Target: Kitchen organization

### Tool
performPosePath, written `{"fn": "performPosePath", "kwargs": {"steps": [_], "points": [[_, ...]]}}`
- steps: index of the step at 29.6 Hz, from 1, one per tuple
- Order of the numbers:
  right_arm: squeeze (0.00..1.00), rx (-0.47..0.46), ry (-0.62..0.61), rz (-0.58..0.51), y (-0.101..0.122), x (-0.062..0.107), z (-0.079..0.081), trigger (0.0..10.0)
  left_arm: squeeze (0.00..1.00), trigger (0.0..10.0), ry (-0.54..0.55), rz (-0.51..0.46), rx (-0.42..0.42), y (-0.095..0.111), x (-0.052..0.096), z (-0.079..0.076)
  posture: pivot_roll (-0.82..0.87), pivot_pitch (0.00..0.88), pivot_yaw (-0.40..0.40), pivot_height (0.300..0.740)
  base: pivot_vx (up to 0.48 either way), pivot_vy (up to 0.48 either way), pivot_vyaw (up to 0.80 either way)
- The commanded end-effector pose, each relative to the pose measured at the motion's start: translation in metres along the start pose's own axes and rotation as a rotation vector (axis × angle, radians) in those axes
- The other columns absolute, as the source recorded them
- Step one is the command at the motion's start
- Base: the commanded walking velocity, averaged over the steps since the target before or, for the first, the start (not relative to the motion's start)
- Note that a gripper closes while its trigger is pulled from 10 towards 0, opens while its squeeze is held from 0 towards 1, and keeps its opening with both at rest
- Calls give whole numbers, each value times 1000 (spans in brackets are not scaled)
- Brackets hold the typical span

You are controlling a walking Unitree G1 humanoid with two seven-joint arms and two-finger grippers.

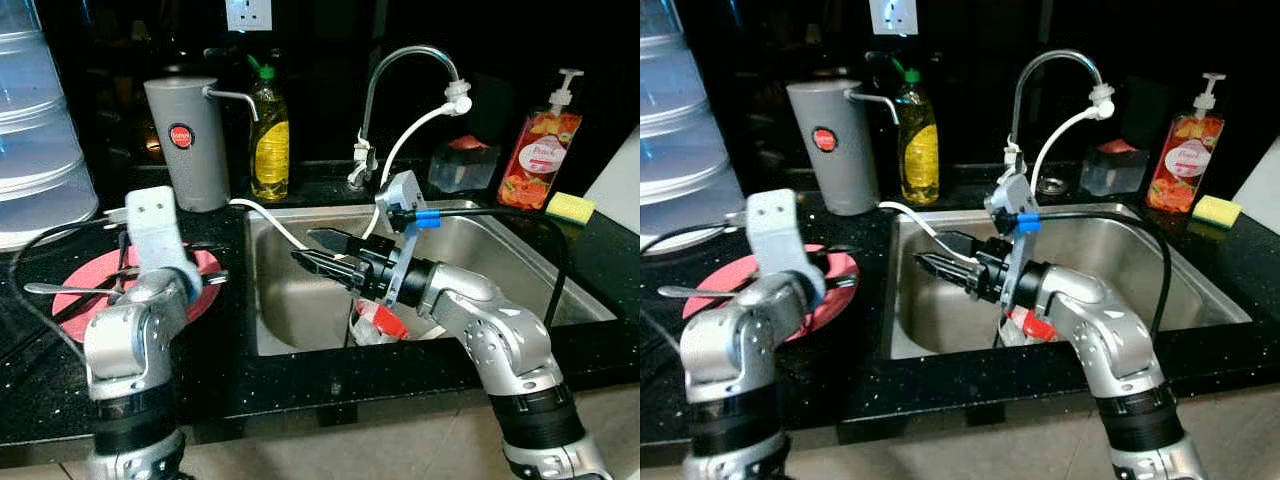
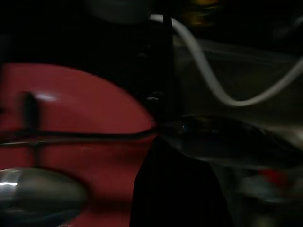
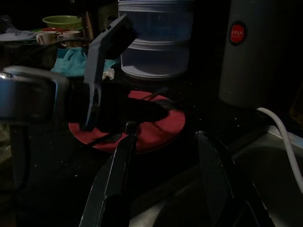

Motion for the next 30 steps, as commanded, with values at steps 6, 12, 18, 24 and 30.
{"fn": "performPosePath", "kwargs": {"steps": [6, 12, 18, 24, 30], "points": [[0, 10, -8, -3, 2, 1, -1, 10000, 0, 10000, -204, 79, 240, -2, 1, -24, -17, 65, 9, 740, 0, 0, 0], [0, 7, -12, -1, 1, 2, 0, 10000, 0, 10000, -229, -127, 356, 22, 11, -17, -14, 62, 6, 740, 0, 0, 0], [0, 5, -4, -2, 0, 0, 1, 10000, 0, 10000, -282, -269, 456, 44, 20, -18, -12, 55, -2, 740, 0, 0, 0], [0, 6, -2, -3, 0, -1, 1, 10000, 0, 10000, -296, -269, 445, 46, 24, -18, -7, 50, -6, 740, 0, 0, 0], [0, 6, -3, -5, 1, -1, 1, 10000, 0, 10000, -340, -356, 406, 65, 26, -23, -13, 51, -2, 740, 0, 0, 0]]}}
Point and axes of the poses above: a point about 5 cm out from each wrist's last joint towards the gripper, its own x axis pointing back from the gripper into the wrist, its own y axis along the axis of the wrist's last joint, z = x × y, the point moved 3 cm from there along -x, pointing out of the wrist towards the gripper, and after that the axes turned 9 degrees about x, right-handed, at the moved point
